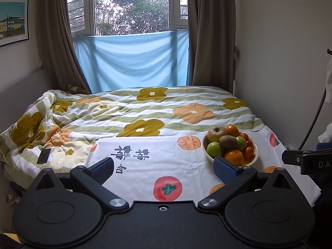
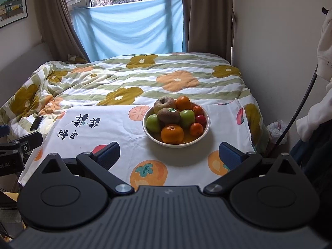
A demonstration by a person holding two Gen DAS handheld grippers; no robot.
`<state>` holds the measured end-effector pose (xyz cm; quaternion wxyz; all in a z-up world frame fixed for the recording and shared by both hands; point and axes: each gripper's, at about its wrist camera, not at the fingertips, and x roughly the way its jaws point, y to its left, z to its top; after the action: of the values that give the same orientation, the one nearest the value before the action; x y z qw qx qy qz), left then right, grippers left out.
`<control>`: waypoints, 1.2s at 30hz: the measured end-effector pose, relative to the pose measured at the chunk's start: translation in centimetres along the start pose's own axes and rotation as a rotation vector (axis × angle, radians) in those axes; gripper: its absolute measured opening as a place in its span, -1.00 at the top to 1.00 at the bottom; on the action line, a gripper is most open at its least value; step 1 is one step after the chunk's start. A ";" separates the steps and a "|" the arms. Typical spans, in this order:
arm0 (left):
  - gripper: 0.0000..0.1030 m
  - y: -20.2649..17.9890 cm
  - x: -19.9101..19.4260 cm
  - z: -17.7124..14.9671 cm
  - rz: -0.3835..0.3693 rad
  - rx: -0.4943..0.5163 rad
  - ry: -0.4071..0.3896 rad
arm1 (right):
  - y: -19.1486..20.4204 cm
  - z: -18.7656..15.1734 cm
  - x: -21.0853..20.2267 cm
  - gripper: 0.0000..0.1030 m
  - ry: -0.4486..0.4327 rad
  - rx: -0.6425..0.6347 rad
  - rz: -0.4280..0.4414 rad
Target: Organize fruits
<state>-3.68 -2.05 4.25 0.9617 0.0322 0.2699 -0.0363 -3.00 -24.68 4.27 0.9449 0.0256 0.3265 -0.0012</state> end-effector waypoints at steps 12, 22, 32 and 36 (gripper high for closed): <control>-1.00 0.1 0.0 -0.1 -0.007 -0.006 0.003 | 0.1 0.0 0.1 -1.00 0.002 -0.002 0.000; -1.00 0.1 0.0 0.0 -0.015 -0.005 0.005 | 0.2 0.1 0.1 -1.00 0.001 0.000 0.000; -1.00 0.0 0.5 0.1 0.003 -0.017 0.018 | 0.0 0.1 0.3 -1.00 0.007 0.004 -0.002; -1.00 -0.1 0.7 0.0 0.002 -0.021 0.022 | -0.3 0.0 0.5 -1.00 0.013 0.006 -0.003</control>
<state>-3.08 -2.18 3.88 0.9589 0.0226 0.2809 -0.0320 -2.58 -25.02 3.98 0.9426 0.0279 0.3329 -0.0037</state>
